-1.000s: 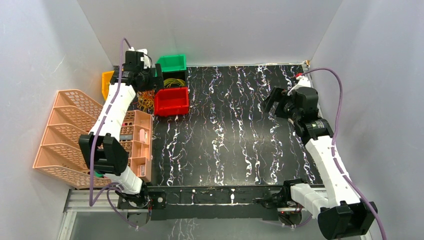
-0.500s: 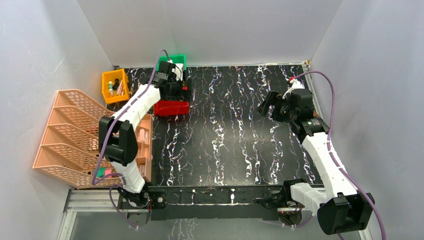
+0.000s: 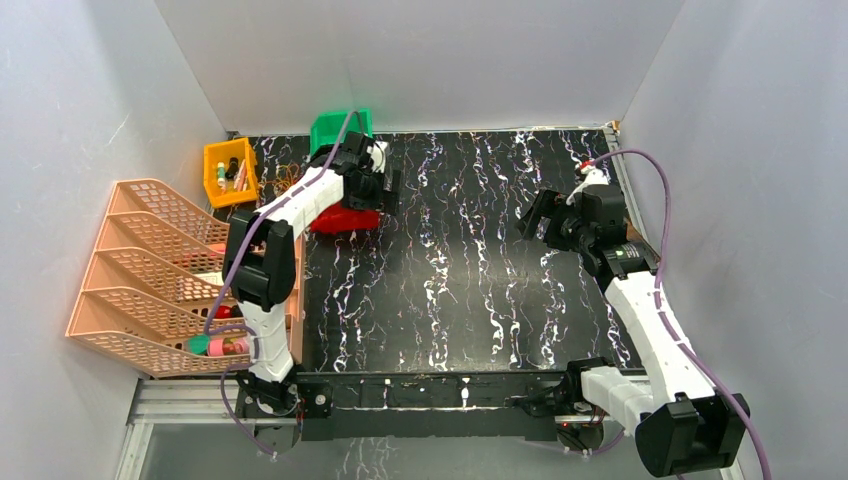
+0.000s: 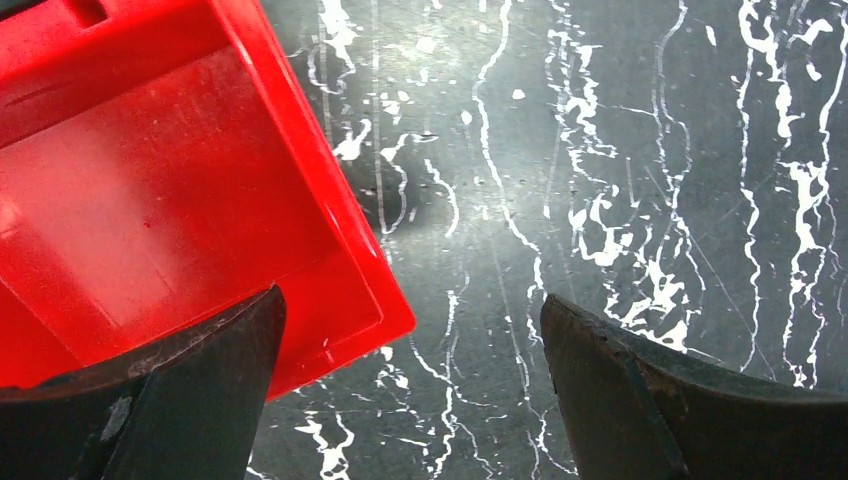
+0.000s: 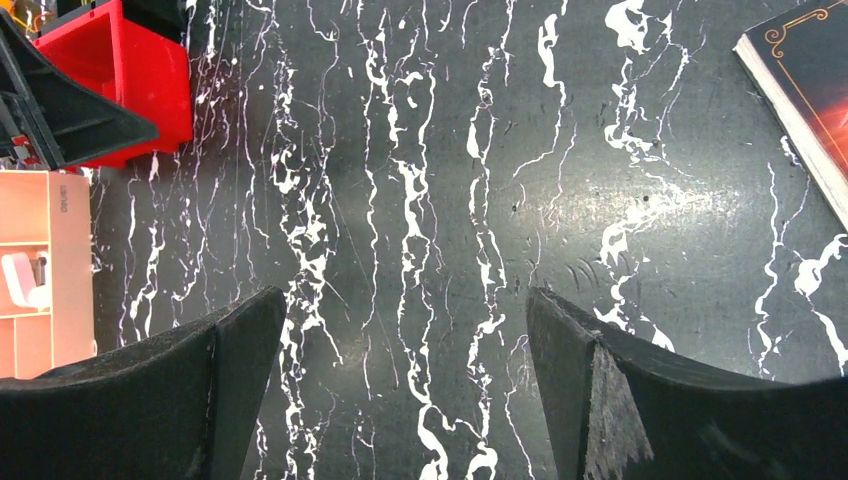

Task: Untangle the cables
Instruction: Adjust the bin at the center of the board.

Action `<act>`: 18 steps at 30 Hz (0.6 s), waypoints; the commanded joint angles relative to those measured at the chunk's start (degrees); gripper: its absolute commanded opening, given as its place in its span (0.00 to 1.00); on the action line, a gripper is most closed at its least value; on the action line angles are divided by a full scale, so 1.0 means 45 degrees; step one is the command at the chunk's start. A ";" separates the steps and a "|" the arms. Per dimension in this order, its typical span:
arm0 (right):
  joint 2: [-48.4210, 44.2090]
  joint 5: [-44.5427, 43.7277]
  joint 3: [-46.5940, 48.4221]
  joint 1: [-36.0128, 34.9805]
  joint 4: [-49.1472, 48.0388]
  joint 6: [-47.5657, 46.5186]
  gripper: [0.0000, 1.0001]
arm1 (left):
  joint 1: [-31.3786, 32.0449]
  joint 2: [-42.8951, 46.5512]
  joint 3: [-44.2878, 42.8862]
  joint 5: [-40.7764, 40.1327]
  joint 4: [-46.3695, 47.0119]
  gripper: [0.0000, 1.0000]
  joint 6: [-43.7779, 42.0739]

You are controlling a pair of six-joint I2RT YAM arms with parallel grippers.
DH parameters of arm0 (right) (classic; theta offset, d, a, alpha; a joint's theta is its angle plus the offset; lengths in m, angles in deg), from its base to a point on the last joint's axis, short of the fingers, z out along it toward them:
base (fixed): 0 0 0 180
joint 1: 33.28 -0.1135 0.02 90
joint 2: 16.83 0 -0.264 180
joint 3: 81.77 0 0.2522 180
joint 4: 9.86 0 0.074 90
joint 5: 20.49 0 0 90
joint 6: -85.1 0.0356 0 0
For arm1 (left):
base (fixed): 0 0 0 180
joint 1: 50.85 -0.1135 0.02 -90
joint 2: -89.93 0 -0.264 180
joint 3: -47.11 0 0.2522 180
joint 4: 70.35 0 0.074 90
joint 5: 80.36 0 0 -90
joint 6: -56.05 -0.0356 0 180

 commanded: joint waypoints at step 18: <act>-0.1334 -0.0890 -0.0085 0.0086 0.0140 0.0085 0.98 | 0.2218 -0.0509 -0.0393 0.1539 -0.0239 0.98 -0.0958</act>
